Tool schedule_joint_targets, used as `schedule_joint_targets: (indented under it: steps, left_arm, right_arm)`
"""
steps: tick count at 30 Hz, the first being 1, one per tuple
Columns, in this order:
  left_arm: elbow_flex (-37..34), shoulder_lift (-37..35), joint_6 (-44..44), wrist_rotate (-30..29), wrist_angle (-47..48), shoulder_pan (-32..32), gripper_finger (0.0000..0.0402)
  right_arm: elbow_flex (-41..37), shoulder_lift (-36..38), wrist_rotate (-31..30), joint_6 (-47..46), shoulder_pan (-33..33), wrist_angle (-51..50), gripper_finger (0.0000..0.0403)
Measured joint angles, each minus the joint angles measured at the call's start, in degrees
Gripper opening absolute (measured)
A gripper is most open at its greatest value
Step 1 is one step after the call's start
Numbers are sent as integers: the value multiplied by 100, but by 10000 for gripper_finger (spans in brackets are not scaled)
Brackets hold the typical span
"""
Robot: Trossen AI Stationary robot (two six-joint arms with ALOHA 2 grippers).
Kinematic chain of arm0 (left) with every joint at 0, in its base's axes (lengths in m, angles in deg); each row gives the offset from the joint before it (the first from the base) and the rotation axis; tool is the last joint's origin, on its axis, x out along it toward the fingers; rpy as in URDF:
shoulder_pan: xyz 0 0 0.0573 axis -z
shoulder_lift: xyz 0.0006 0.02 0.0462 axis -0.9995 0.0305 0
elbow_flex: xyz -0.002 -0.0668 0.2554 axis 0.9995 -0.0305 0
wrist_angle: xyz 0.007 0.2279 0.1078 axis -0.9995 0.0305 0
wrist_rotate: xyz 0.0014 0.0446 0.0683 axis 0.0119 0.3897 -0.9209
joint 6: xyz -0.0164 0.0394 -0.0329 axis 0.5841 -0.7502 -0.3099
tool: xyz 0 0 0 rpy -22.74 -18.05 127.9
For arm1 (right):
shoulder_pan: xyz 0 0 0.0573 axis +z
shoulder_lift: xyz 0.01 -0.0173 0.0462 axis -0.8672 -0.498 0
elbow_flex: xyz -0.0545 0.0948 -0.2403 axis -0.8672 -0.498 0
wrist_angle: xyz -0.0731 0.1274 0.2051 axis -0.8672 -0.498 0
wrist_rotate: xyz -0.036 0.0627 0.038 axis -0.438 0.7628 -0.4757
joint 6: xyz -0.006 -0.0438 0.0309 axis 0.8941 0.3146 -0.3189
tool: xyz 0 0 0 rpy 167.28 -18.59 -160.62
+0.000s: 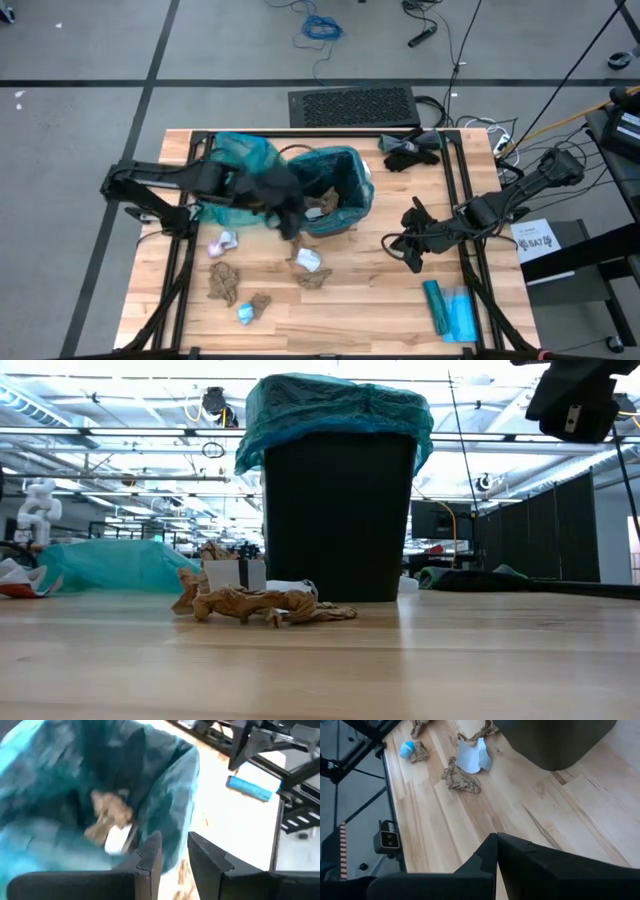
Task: Place trash/remove bag and relplace
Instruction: Put the brown napkin into the trash bin
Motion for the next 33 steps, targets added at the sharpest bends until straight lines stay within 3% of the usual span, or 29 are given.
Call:
schedule_joint_targets:
  steps: [4,11,18,26,33]
  left_arm:
    - [0,-327,1421,-847,1272,488,93]
    - [0,-366,2536,-1147,2160,986,93]
    - [0,-62,2571,-722,2309,993,98]
    - [-6,560,2543,-472,2962,992,137]
    - [-540,1166,1759,127,2472,1016,159]
  right_arm:
    - [0,-96,4,0,0,2,0]
    - [0,-110,9,133,2,34,0]
    - [0,-108,36,146,0,49,0]
    - [0,-108,157,160,2,49,0]
    - [0,-108,228,155,0,66,0]
